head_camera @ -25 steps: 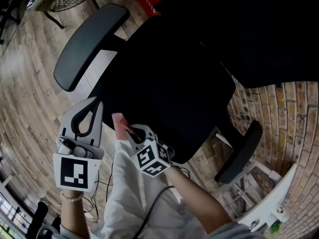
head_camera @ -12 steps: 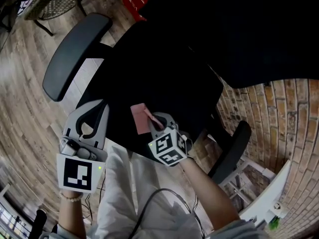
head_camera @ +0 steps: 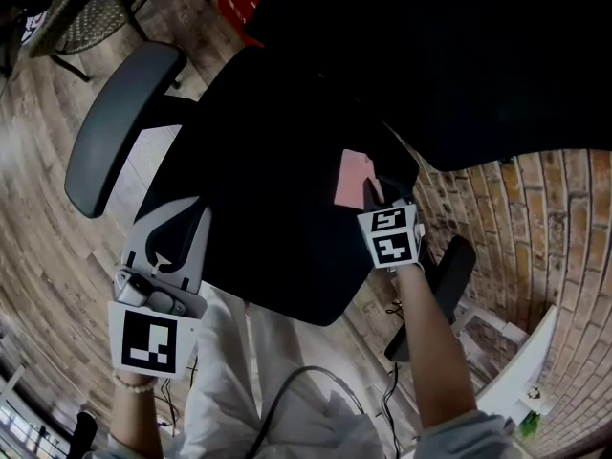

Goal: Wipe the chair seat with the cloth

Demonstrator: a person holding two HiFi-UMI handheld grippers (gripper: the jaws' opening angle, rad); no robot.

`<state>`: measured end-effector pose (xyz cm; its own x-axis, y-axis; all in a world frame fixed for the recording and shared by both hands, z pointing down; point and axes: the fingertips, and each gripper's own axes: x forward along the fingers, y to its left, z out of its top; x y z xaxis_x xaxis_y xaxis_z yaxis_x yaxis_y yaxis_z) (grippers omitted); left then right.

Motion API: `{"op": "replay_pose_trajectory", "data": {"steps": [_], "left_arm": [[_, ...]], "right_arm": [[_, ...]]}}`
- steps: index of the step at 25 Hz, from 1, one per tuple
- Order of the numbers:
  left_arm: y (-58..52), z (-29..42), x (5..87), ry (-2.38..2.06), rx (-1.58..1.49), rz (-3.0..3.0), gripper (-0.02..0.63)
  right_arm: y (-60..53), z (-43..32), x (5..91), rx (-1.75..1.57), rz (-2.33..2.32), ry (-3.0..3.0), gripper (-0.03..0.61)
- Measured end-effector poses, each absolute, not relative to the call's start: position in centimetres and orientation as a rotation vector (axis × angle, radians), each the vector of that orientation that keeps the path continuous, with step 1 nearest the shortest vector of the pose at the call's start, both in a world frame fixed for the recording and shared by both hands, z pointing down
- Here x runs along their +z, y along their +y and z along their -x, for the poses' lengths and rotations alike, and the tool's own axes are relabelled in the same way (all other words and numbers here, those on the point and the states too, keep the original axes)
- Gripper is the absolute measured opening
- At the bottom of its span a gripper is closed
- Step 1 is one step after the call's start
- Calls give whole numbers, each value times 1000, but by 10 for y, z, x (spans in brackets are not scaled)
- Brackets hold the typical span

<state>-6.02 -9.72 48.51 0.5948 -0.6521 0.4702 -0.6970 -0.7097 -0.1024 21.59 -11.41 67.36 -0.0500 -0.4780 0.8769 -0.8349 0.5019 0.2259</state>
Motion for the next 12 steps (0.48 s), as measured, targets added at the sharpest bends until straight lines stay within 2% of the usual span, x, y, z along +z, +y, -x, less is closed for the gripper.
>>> {"op": "replay_pose_trajectory", "data": {"steps": [6, 12], "left_arm": [[-106, 49, 482, -1109, 751, -2747, 18], [-110, 47, 477, -1066, 751, -2748, 18]], "right_arm": [[-144, -262, 668, 437, -1226, -1581, 54], [-133, -257, 676, 555, -1327, -1523, 55]]}}
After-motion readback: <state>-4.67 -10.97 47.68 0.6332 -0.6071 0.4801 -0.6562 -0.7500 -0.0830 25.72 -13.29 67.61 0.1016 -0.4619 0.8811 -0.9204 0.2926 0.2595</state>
